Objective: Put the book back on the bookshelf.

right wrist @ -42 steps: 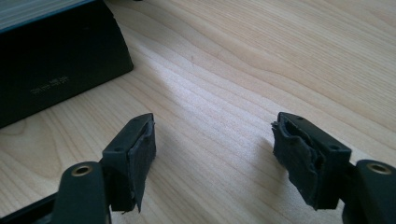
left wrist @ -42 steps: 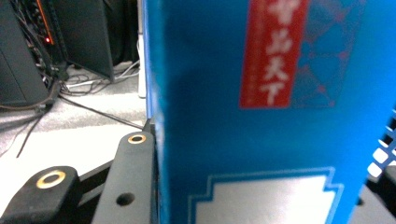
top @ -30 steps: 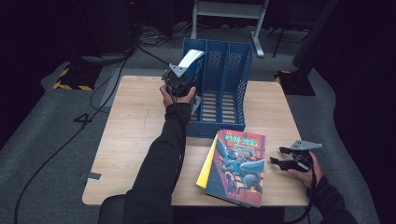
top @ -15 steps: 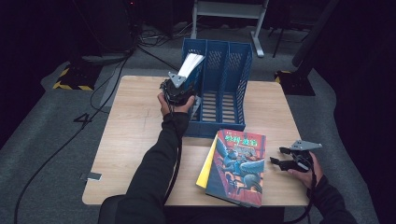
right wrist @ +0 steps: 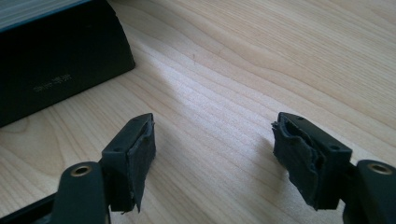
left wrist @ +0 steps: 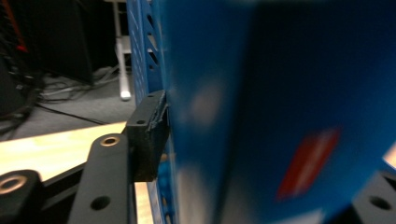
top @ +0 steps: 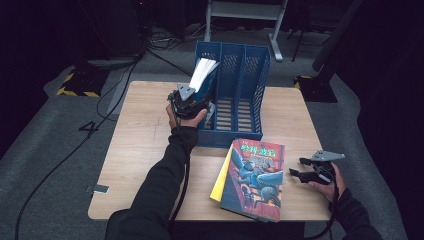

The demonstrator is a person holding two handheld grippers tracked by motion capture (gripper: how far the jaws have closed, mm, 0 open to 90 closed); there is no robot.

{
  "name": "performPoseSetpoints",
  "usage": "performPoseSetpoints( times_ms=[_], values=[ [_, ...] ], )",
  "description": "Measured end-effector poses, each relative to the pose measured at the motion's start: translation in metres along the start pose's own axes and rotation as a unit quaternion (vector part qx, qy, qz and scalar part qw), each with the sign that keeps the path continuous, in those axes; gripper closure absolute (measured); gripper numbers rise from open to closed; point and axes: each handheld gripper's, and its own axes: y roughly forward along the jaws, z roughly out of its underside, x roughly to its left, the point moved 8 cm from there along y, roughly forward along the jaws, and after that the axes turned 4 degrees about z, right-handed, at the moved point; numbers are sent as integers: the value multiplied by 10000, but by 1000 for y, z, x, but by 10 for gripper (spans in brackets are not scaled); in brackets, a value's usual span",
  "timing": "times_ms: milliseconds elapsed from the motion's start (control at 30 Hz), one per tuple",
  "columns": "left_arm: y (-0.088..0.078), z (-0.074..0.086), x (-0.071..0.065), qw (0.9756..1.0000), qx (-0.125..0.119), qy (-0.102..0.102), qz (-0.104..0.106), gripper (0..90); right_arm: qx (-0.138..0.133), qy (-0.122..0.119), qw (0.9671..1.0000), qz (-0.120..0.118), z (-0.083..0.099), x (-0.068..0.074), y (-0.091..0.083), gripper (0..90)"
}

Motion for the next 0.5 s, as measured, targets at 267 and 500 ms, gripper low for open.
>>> performPoseSetpoints(
  times_ms=[267, 500],
  values=[
    [-13, 37, -2, 9945, 565, 656, 592, 344, 4, -1, 10000, 13, 0, 0, 0, 293],
    [-15, 55, 3, 9914, 751, 847, 656, 468, 8, 19, 10000, 24, 0, 0, 0, 291]
  ],
)
